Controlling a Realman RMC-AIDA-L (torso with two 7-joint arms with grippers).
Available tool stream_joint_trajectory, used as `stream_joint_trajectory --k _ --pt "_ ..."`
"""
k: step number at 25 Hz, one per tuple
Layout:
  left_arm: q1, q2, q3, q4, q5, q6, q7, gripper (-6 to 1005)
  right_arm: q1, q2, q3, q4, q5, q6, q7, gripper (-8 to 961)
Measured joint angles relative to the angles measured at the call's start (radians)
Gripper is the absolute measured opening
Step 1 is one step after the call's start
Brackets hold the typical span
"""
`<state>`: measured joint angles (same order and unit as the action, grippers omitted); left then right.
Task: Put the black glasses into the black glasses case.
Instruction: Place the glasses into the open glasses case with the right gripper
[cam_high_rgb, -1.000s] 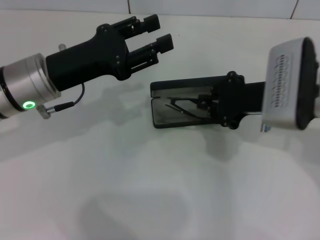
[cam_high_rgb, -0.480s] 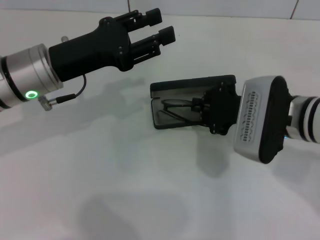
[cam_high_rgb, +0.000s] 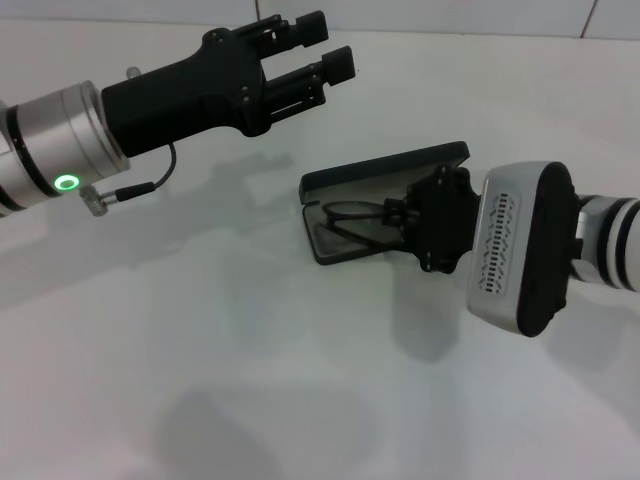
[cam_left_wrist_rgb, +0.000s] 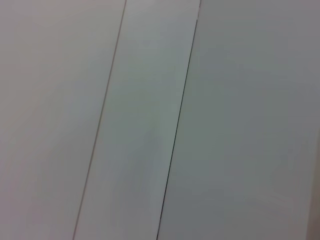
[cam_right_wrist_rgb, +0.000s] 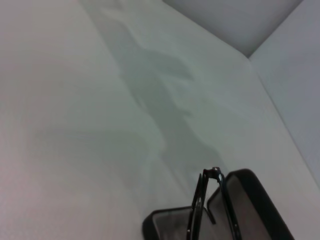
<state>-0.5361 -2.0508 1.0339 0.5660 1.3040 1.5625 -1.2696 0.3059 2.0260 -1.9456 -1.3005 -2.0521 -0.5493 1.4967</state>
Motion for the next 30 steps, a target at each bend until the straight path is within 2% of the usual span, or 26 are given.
stream_joint_trajectory --k 6,11,15,23,30 --pt "0.001 -0.001 0.000 0.000 0.000 -0.001 0.006 603 -0.002 -0.002 0.107 -0.047 0.012 -0.215 0.003 106" --pt "0.009 -0.003 0.000 0.000 0.000 -0.001 0.011 603 -0.015 -0.003 0.185 -0.106 -0.013 -0.272 0.009 106" --pt "0.019 -0.007 0.000 0.000 -0.007 -0.001 0.028 603 -0.017 -0.003 0.235 -0.176 -0.105 -0.364 0.058 105" --pt "0.038 -0.033 0.000 -0.009 -0.008 -0.002 0.082 602 0.016 0.000 0.200 -0.224 -0.300 -0.377 0.157 106" --pt "0.038 -0.036 0.003 -0.015 -0.008 -0.003 0.099 602 0.021 0.002 0.083 -0.216 -0.436 -0.275 0.214 107"
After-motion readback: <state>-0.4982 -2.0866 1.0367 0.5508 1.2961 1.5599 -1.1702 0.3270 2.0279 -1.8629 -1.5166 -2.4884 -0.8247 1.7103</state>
